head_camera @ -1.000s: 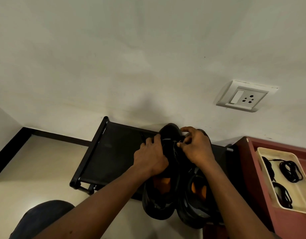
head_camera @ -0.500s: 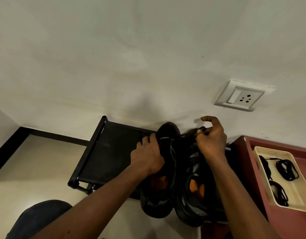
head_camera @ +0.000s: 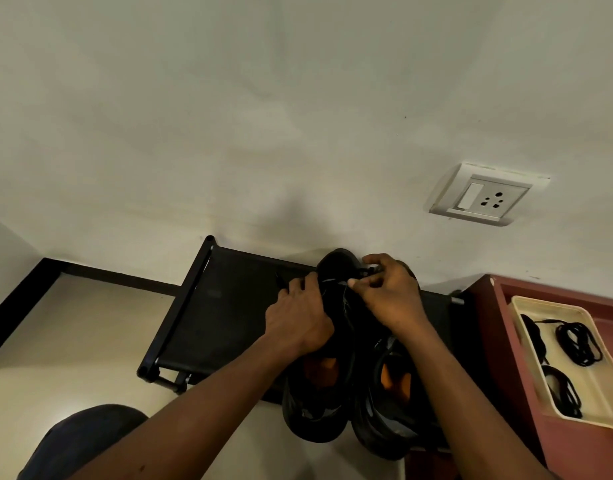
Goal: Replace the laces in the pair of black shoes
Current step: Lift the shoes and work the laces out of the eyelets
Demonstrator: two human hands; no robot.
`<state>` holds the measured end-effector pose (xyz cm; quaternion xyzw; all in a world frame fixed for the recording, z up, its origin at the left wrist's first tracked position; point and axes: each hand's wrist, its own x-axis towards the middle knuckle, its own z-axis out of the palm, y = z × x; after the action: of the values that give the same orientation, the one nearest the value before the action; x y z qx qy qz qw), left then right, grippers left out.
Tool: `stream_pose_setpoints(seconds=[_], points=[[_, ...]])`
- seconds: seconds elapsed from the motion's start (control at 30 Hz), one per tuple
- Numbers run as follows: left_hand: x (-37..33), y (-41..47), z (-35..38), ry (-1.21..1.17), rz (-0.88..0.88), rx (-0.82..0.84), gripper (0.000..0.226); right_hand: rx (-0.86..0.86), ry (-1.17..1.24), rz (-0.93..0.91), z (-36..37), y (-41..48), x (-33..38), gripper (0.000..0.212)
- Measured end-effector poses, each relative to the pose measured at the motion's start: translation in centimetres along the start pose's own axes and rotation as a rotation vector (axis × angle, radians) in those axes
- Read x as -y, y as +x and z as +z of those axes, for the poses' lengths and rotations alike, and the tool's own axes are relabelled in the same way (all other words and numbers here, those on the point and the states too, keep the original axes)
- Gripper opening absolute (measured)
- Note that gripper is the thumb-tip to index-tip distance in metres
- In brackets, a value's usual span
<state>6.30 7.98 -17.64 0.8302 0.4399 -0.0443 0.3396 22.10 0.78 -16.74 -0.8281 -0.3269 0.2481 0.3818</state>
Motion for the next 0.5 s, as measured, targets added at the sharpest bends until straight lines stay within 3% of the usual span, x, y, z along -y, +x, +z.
stream_pose_setpoints(seconds=[0.2, 0.37, 0.5], points=[[0.0, 0.0, 0.2, 0.011, -0.007, -0.015, 0.083, 0.021, -0.136, -0.097, 0.6, -0.1, -0.1, 0.023], [-0.2, -0.2, 0.1, 0.030, -0.004, -0.023, 0.084, 0.031, -0.315, -0.257, 0.5, -0.6, 0.4, 0.029], [-0.1, -0.3, -0.2, 0.019, -0.009, -0.022, 0.082, -0.083, -0.372, -0.272, -1.0, -0.2, 0.4, 0.032]])
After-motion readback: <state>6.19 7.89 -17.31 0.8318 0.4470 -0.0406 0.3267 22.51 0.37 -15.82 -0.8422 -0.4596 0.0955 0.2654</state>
